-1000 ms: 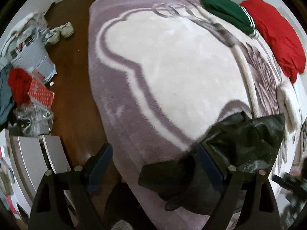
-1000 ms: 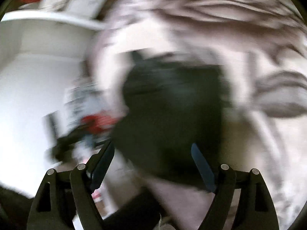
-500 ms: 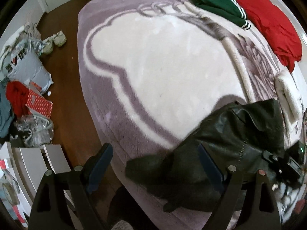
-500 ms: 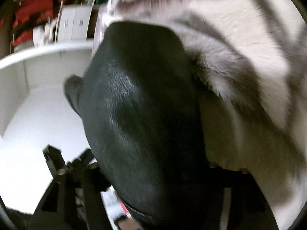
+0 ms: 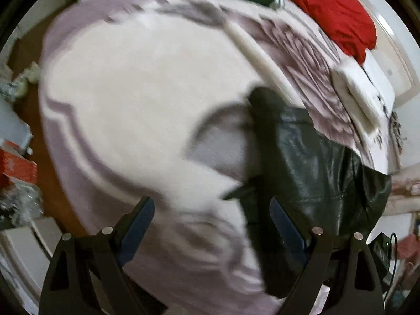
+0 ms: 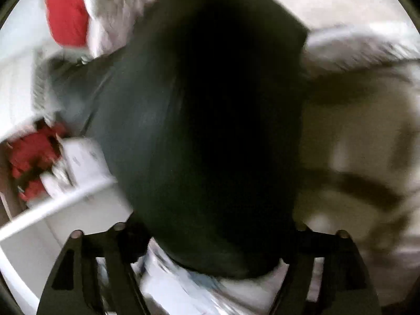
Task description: Fold large clothes
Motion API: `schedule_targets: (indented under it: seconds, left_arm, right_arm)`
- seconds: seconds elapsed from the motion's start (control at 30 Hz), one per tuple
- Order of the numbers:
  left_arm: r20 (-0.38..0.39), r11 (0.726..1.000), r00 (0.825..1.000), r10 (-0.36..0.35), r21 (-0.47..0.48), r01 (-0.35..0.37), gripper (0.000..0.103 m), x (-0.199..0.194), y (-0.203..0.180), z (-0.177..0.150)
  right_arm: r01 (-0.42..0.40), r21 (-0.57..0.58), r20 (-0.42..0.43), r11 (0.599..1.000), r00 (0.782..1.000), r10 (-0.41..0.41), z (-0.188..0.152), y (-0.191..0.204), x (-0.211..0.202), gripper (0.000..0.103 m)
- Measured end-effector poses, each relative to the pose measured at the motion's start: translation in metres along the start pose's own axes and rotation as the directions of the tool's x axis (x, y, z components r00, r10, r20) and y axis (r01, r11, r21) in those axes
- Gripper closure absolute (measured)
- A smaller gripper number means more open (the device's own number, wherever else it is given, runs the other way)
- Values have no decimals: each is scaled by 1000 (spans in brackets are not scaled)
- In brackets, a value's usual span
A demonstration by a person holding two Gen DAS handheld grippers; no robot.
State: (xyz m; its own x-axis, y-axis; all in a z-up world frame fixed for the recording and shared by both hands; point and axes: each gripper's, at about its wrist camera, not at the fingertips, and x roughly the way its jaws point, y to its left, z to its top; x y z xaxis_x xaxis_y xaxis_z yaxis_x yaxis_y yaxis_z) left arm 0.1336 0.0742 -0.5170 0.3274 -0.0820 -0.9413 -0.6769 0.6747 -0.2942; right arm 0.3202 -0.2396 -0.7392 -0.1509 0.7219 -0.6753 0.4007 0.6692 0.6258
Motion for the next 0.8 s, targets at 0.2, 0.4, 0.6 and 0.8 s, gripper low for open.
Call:
schedule_targets:
  seconds: [0.2,0.4,0.6,0.8]
  left_arm:
    - [-100,959,967,-234,-188,212,13,57,-23,5]
    - [-36,924,945,-325,-227,309,57,81,-40,27]
    - [43,922,940,-338,-187,340,77,47,-33,15]
    - [33,913,945,-326,-250,324,76,67,-1,7]
  right_arm:
    - [265,-228,83,937,964,-252,7,35,-69,24]
    - [263,-443,151,857,964,-218,58,130,-90,24]
    - [297,-558,104,775,952,-289,91,177,-54,88]
    - [341,-527,155,778,939,-306,100,191,-35,94]
